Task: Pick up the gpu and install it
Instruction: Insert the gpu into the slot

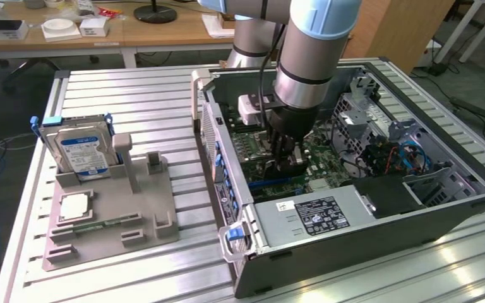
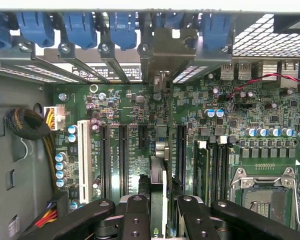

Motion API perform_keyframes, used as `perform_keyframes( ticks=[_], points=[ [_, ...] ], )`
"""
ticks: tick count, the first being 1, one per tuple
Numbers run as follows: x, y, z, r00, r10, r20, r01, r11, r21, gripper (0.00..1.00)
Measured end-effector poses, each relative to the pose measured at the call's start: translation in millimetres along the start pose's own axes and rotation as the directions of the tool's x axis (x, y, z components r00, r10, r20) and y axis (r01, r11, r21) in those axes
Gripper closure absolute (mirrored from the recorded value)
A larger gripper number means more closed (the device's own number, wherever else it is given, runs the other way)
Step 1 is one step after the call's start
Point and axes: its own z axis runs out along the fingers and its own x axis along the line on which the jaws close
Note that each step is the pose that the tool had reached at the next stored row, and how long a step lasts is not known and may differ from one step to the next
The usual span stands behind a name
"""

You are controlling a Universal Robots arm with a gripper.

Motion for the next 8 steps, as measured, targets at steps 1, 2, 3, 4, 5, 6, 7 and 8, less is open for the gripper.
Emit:
perform_keyframes(
  ticks=[1,2,3,4,5,6,7,8],
  points=[
    [-0.2,0.0,0.0,1.0,0.0,-0.0001,0.0,1.0,0.0,0.74],
    [-0.2,0.1,0.0,1.0,0.0,-0.0001,0.0,1.0,0.0,0.74],
    [-0.2,0.0,0.0,1.0,0.0,-0.0001,0.0,1.0,0.0,0.74],
    [-0.2,0.0,0.0,1.0,0.0,-0.0001,0.0,1.0,-0.0001,0.74],
    [-0.2,0.0,-0.1,1.0,0.0,-0.0002,0.0,1.0,-0.0001,0.74],
    [-0.2,0.0,0.0,1.0,0.0,-0.0002,0.0,1.0,-0.0001,0.74],
    [-0.5,0.0,0.3,1.0,0.0,-0.0001,0.0,1.0,-0.0001,0.74],
    [-0.5,0.0,0.5,1.0,0.0,-0.0002,0.0,1.0,-0.0001,0.74]
  ],
)
